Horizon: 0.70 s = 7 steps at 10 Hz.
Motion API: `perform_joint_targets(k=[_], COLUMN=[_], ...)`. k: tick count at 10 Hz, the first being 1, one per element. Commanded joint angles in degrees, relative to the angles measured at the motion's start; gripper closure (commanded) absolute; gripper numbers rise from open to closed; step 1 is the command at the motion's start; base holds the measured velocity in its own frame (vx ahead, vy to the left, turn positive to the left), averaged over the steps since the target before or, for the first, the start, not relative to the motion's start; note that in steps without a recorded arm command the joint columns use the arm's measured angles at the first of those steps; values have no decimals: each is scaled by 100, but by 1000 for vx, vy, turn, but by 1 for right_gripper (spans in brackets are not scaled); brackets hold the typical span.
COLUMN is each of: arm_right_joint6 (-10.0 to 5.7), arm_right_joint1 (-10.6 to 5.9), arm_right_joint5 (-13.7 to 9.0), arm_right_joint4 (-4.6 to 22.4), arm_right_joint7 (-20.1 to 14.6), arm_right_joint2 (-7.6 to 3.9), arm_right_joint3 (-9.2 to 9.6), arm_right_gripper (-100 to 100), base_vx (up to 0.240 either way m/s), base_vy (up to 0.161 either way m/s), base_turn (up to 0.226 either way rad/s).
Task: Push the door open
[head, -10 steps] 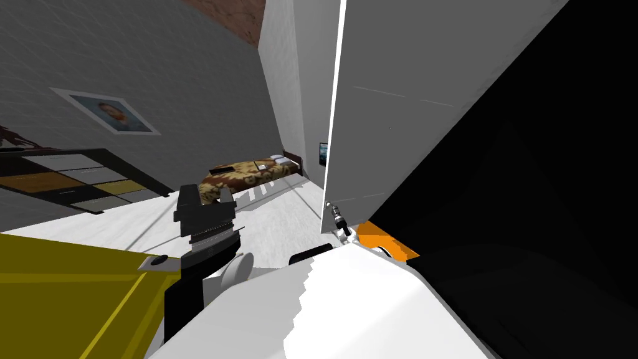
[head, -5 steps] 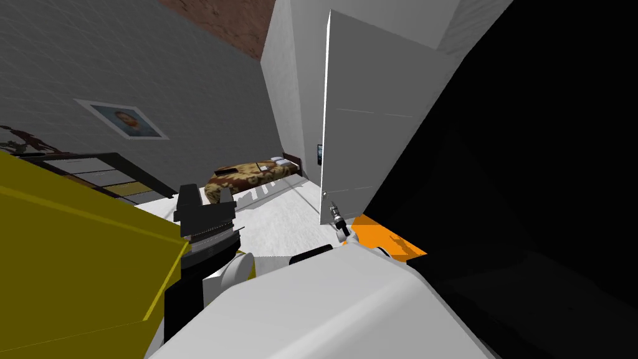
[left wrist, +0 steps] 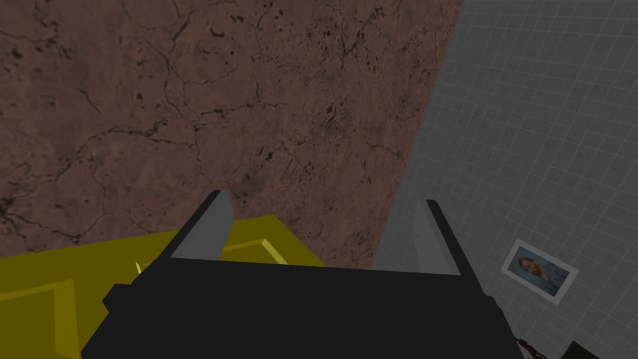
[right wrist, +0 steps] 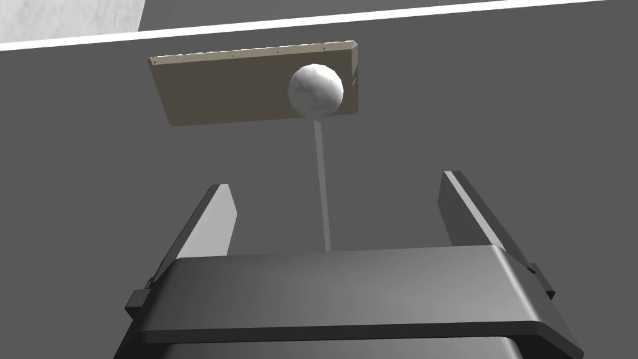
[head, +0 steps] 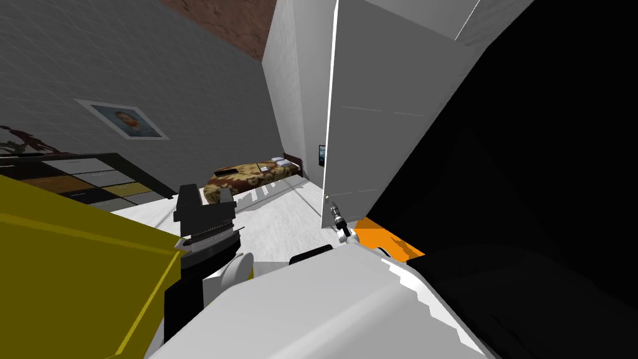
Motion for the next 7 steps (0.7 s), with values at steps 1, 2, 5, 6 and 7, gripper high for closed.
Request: perform_joint_targets(k=[1,2,5,6,7], arm_right_joint6=[-54,-81,-167,-152,-152], arm_right_joint1=[28,37,69,58,58], arm_right_joint5=[-8,-12,-26,-24,-24], arm_right_joint4=[-2,4,24,29,29], arm_right_joint7=[24,34,66,59,59], arm_right_joint2=[7,12,52,41,41], arm_right_joint3=[-28,-41,-85,-78,-78], arm_right_gripper=[-100,-100,-100,-100,100], base_vx=[269,247,238,103,-24], base_vy=[17,-12,-16,-4,3], base_turn=[38,33,30,-3,1])
